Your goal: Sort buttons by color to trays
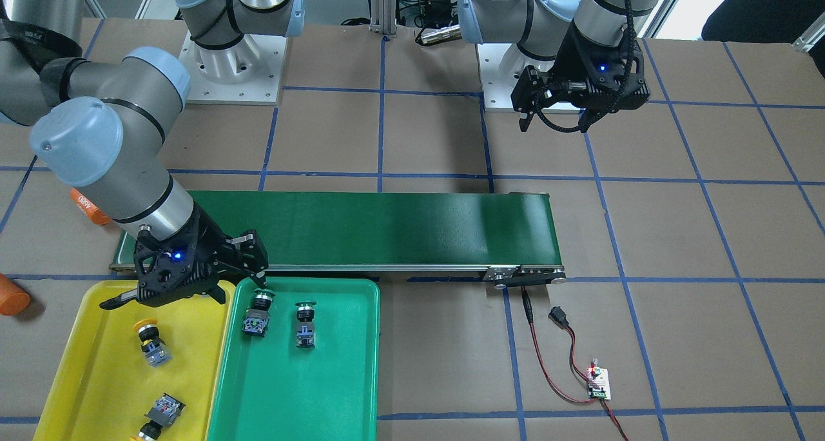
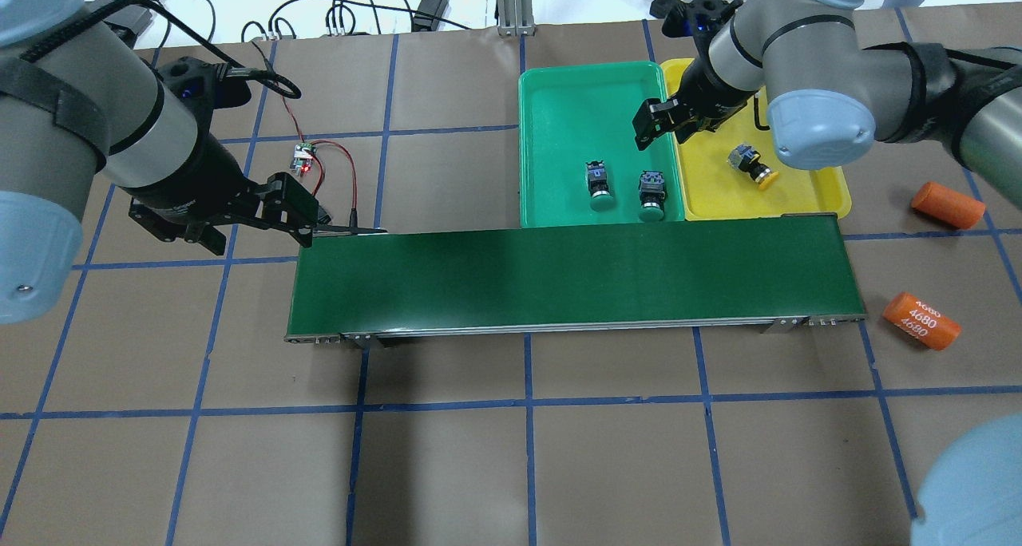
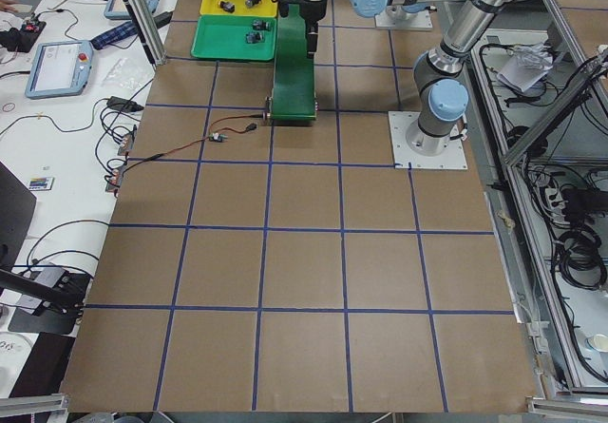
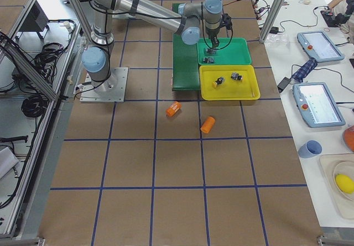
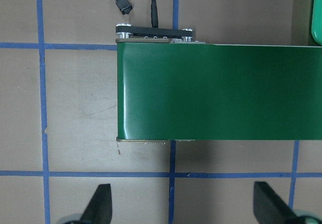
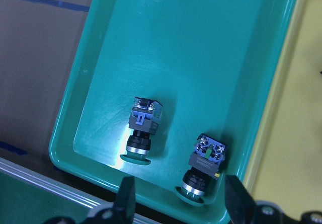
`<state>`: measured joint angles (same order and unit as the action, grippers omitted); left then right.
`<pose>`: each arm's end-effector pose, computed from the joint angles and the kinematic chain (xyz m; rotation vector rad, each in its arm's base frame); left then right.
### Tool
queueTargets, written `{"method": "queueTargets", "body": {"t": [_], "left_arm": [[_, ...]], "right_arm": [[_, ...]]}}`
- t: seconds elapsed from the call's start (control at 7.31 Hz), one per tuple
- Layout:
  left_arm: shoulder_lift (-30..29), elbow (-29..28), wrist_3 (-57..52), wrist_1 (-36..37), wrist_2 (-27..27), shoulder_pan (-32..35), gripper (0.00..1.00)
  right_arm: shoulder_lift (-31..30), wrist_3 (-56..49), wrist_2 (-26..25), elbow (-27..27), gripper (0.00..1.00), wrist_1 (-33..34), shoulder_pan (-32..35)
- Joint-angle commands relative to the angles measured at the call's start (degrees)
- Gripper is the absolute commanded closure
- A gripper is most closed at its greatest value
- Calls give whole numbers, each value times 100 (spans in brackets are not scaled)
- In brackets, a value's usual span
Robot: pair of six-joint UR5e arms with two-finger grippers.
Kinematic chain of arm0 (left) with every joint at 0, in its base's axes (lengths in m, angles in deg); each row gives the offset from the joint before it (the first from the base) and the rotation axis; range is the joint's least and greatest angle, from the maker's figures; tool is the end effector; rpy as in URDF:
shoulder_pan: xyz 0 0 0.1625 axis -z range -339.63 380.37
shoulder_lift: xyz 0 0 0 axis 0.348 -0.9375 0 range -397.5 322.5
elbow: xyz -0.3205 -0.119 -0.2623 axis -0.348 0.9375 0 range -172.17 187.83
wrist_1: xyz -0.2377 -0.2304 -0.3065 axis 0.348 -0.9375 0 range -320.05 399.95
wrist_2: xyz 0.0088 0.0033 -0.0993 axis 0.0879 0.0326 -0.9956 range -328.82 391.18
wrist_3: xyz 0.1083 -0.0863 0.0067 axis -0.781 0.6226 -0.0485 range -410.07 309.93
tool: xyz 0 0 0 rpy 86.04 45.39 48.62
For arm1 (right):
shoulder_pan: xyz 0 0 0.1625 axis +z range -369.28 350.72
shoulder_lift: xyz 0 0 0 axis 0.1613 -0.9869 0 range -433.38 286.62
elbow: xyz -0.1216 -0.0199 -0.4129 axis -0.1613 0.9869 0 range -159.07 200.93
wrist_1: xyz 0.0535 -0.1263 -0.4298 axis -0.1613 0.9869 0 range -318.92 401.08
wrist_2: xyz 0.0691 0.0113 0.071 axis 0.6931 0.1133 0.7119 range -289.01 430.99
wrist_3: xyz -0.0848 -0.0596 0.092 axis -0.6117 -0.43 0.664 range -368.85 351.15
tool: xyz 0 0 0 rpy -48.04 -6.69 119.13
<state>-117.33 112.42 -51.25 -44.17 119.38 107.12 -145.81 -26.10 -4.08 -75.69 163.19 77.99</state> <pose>-0.1116 -0.4640 0.4175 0.0552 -3.1103 0.0415 0.1383 -0.6478 0.2777 -0.3922 2.8709 -0.2635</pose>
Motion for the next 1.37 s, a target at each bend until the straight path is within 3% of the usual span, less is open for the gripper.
{"method": "queueTargets", "body": {"t": [0.0,0.27,0.55,1.09,1.23], "left_arm": [[-15,0,-5,0,-4,0,0],[-6,0,-5,-9,-4,0,0],[-6,61,48,0,-13,0,0],[64,290,31,263,-4,9,0],[64,308,4,351,-4,9,0]], "right_arm": [[-140,2,-315,99,32,-722,9],[-350,20,-595,256,32,-1317,79],[-333,535,-954,773,32,-2030,394],[-377,1040,-1124,1372,31,-2427,879],[-377,1066,-1159,1400,0,-2386,853]]}}
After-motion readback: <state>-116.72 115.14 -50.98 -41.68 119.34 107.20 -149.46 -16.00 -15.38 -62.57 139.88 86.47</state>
